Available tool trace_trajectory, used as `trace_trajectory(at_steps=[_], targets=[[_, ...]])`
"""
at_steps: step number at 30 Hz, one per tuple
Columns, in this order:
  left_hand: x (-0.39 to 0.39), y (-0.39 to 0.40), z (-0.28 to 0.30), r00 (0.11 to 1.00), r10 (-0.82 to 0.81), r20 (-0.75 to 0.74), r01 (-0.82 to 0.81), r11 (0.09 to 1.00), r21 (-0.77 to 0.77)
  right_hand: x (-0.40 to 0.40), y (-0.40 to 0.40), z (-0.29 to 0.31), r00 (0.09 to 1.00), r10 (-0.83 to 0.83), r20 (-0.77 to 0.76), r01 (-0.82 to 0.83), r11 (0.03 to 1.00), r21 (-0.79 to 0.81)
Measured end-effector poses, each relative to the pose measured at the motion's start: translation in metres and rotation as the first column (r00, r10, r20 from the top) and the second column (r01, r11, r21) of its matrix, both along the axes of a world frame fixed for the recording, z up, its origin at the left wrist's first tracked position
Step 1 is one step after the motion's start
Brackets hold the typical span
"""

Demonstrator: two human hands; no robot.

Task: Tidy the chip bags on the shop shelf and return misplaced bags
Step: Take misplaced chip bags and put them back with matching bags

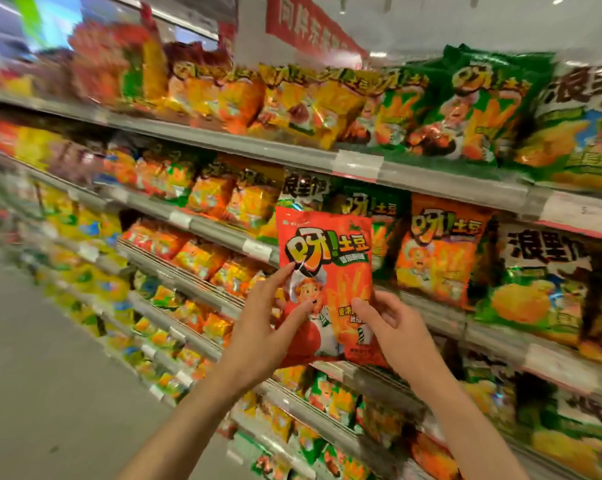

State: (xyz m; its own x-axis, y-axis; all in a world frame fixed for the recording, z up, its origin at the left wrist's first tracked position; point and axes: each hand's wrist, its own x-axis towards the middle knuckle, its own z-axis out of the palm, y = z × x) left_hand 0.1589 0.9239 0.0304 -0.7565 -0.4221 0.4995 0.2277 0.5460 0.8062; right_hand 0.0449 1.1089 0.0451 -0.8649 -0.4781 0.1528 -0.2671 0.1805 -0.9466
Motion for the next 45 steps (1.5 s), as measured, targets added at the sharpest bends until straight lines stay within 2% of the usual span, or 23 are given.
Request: trace_trajectory(at_steps=[7,14,21,36,45], targets=[[-0.034,-0.121,-0.006,0.997,0.072,-0.008,-0.072,0.996,-0.053,-0.041,-0.122,-0.001,0.998,0.062,-0.027,-0.063,0.997,-0.032],[-0.068,-0.248,0.017,0.997,0.079,0.003,-0.078,0.991,-0.112,-0.084,-0.247,0.014,0.993,0.094,-0.064,-0.098,0.993,-0.059],[-0.080,-0.369,0.014,0.994,0.111,-0.021,-0.113,0.988,-0.102,-0.104,-0.371,0.014,0.990,0.120,-0.069,-0.124,0.991,-0.049],[-0.056,-0.691,0.008,1.000,0.005,0.022,-0.004,0.998,-0.062,-0.059,-0.677,0.008,0.998,0.020,-0.054,-0.023,0.998,-0.060],[-0.074,-0.816,0.010,0.998,-0.057,0.027,0.059,0.997,-0.052,-0.074,-0.793,0.010,0.997,0.015,-0.072,-0.014,1.000,0.011]])
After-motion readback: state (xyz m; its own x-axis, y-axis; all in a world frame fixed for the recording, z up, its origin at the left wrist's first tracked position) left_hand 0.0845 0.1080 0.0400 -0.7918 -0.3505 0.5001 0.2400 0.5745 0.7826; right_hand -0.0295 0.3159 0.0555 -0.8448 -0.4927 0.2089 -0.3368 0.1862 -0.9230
